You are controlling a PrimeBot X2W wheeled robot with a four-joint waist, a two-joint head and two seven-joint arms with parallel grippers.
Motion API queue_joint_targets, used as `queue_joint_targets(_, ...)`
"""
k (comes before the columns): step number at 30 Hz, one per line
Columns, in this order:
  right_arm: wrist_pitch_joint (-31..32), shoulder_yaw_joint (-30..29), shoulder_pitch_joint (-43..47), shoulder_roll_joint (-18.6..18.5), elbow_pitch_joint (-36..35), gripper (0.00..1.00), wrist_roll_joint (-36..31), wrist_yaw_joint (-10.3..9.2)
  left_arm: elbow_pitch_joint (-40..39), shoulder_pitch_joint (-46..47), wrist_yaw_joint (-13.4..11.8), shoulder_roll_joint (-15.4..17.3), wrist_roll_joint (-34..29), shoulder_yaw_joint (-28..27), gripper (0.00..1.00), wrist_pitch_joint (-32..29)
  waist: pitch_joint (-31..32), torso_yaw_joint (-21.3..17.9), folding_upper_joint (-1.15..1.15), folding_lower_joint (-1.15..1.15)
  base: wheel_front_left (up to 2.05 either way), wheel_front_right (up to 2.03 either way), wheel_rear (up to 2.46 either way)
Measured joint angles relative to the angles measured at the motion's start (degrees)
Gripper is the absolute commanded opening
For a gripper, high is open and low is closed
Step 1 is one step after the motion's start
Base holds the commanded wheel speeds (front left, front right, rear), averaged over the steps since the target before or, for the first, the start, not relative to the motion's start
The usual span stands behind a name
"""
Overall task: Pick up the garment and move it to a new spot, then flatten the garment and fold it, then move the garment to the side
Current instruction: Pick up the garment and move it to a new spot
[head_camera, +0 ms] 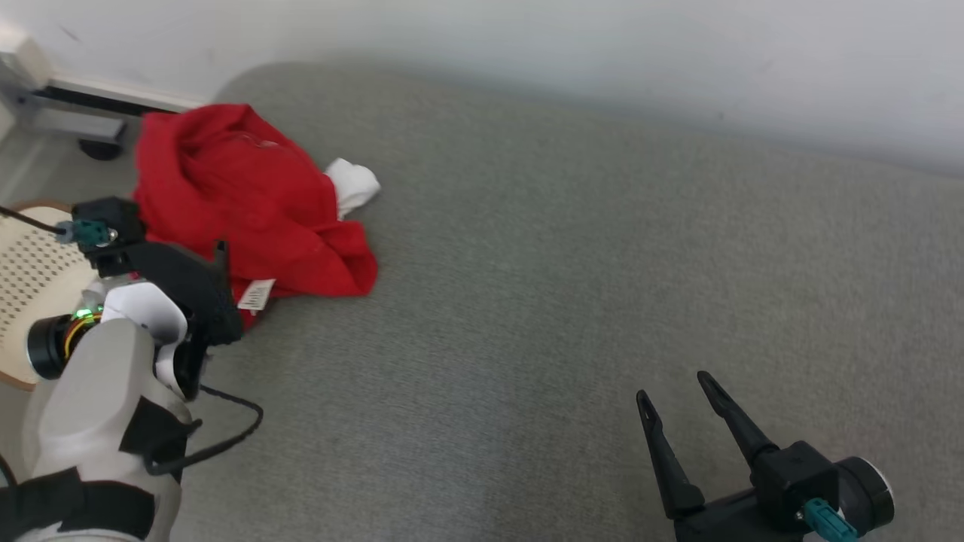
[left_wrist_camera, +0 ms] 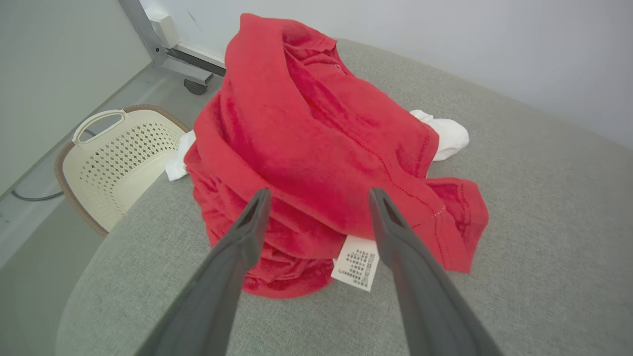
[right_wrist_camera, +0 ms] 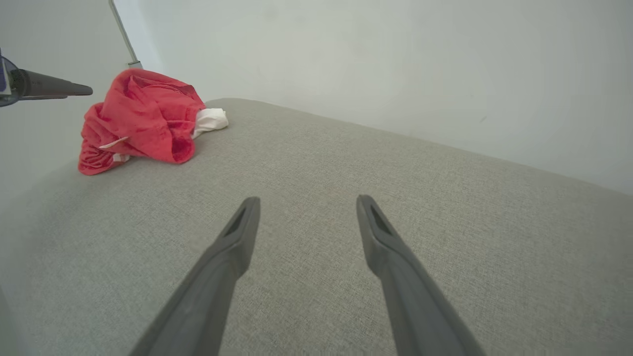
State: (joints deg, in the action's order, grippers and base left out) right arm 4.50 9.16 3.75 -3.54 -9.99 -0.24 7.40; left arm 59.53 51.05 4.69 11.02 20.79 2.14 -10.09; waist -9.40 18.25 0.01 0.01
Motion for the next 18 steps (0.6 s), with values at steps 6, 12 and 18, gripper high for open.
queue_joint_targets(6,0.3,0.1,0.0,0.0,-1.5,1.0,-0.2,0.0,3.7,2.8,-3.4,0.4,0.0,-0.3,1.0,0.9,-5.2,-3.4,0.0,0.01,0.0,0.0,0.0)
queue_joint_targets(12,0.3,0.2,0.0,0.0,-1.5,1.0,0.2,0.0,6.5,3.9,-7.1,1.7,-0.4,-0.3,0.99,1.9,-7.6,-6.5,0.0,0.01,0.0,0.0,0.0)
queue_joint_targets(18,0.0,1.0,0.0,0.1,-0.2,1.0,1.0,0.0,8.6,3.9,-7.6,3.0,-0.6,0.0,0.0,2.7,-6.7,-8.1,0.0,0.0,0.0,0.0,0.0)
